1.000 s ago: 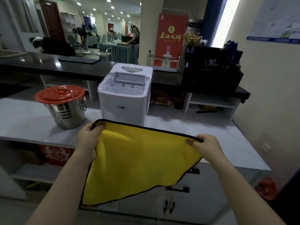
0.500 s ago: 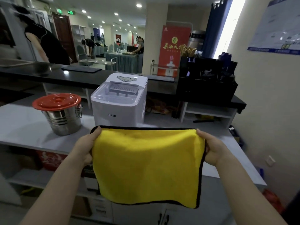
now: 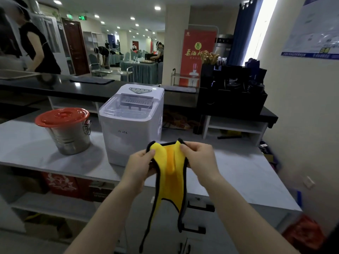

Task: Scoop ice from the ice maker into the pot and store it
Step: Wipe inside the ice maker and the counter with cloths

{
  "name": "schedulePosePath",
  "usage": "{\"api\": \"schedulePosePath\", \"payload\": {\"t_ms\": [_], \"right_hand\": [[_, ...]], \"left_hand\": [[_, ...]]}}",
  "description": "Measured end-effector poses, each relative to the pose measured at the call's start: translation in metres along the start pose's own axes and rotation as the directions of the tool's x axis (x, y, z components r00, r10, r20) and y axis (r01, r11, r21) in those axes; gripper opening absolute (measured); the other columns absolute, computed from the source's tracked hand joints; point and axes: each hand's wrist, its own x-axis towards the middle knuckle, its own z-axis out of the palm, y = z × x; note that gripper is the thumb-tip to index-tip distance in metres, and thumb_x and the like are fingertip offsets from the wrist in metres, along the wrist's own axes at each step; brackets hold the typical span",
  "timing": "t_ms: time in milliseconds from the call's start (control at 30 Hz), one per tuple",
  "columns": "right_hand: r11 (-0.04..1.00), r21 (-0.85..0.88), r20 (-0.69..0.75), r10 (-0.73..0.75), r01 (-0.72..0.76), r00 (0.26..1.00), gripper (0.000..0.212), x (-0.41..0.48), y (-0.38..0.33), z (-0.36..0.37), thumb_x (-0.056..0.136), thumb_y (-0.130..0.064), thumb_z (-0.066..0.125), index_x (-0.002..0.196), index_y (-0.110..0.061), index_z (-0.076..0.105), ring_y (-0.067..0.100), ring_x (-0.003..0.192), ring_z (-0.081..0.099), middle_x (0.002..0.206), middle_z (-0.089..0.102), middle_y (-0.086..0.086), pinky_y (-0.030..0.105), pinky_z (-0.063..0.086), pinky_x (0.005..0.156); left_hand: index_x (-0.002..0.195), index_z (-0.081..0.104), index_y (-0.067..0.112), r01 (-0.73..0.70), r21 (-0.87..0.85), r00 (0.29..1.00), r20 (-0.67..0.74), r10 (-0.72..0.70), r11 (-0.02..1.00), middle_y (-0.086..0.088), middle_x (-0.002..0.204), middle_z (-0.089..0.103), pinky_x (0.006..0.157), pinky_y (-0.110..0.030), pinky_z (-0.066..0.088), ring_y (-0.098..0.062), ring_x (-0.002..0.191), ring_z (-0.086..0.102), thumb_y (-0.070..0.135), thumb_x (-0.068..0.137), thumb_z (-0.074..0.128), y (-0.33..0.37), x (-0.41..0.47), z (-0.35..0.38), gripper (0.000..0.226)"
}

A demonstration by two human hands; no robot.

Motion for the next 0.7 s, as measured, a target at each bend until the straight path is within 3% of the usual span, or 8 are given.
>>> {"api": "schedulePosePath", "payload": {"t_ms": [100,233,400,467,567,633,700], "right_hand": [[0.977,-0.143,0.037,-0.154,0.158,0.987,0.014,-0.008,-0.002,0.013,0.090,-0.026,0.062,0.088,-0.025,0.076,0.020,0.078,0.068,0.078,0.073,-0.001,0.048,0.055,0.076],[0.914,-0.290,0.083,-0.272,0.284,0.959,0.020,-0.012,-0.001,0.016,0.094,-0.028,0.056,0.099,-0.019,0.073,0.014,0.082,0.066,0.085,0.073,-0.004,0.044,0.054,0.076],[0.866,-0.303,0.239,-0.335,0.398,0.911,0.039,-0.012,0.002,0.015,0.088,-0.013,0.059,0.123,-0.030,0.064,0.005,0.088,0.063,0.105,0.071,-0.010,0.032,0.055,0.080],[0.857,-0.309,0.268,-0.337,0.412,0.903,0.038,-0.011,0.004,0.015,0.092,-0.014,0.057,0.124,-0.032,0.063,0.003,0.085,0.062,0.105,0.071,-0.010,0.028,0.054,0.078],[0.921,-0.234,0.164,-0.277,0.310,0.947,0.031,-0.005,0.008,0.013,0.095,-0.017,0.055,0.123,-0.027,0.065,0.003,0.096,0.063,0.106,0.071,-0.012,0.032,0.054,0.087],[0.942,-0.220,0.110,-0.236,0.255,0.966,0.030,-0.002,0.011,0.012,0.095,-0.018,0.056,0.124,-0.023,0.065,0.004,0.101,0.063,0.110,0.070,-0.010,0.034,0.054,0.091],[0.935,-0.240,0.151,-0.231,0.262,0.961,0.030,-0.003,0.013,0.014,0.095,-0.021,0.058,0.123,-0.023,0.066,0.002,0.102,0.063,0.111,0.070,-0.010,0.032,0.053,0.092]], "left_hand": [[0.087,0.067,0.010,0.002,-0.090,0.997,0.078,0.006,0.996,-0.008,0.081,0.073,0.072,-0.033,0.053,-0.019,0.079,0.070,0.019,0.101,0.036,-0.001,-0.007,0.015,0.035],[0.100,0.069,0.011,-0.039,-0.129,0.986,0.156,0.059,0.991,-0.010,0.094,0.074,0.070,-0.027,0.055,-0.020,0.090,0.070,0.017,0.100,0.039,0.002,-0.014,0.023,0.031],[0.100,0.070,0.011,-0.142,-0.093,0.986,0.077,0.150,0.985,-0.013,0.095,0.073,0.070,-0.027,0.055,-0.021,0.089,0.070,0.011,0.094,0.054,0.001,-0.010,0.017,0.018],[0.097,0.068,0.008,-0.126,-0.116,0.991,0.021,0.129,0.985,-0.013,0.090,0.073,0.066,-0.026,0.055,-0.021,0.083,0.071,0.011,0.090,0.059,0.001,-0.008,0.014,0.011],[0.091,0.064,0.006,-0.098,-0.081,0.995,-0.037,0.095,0.992,-0.013,0.086,0.071,0.062,-0.024,0.055,-0.019,0.079,0.070,0.011,0.087,0.063,-0.001,-0.007,0.010,0.006],[0.092,0.063,0.005,-0.080,-0.052,0.997,-0.019,0.079,0.995,-0.012,0.085,0.070,0.060,-0.023,0.054,-0.018,0.078,0.070,0.011,0.088,0.063,-0.003,-0.008,0.009,0.008],[0.095,0.063,0.003,-0.075,-0.068,0.997,0.030,0.077,0.995,-0.014,0.087,0.071,0.063,-0.024,0.055,-0.018,0.079,0.070,0.012,0.089,0.061,-0.003,-0.010,0.010,0.011]]}}
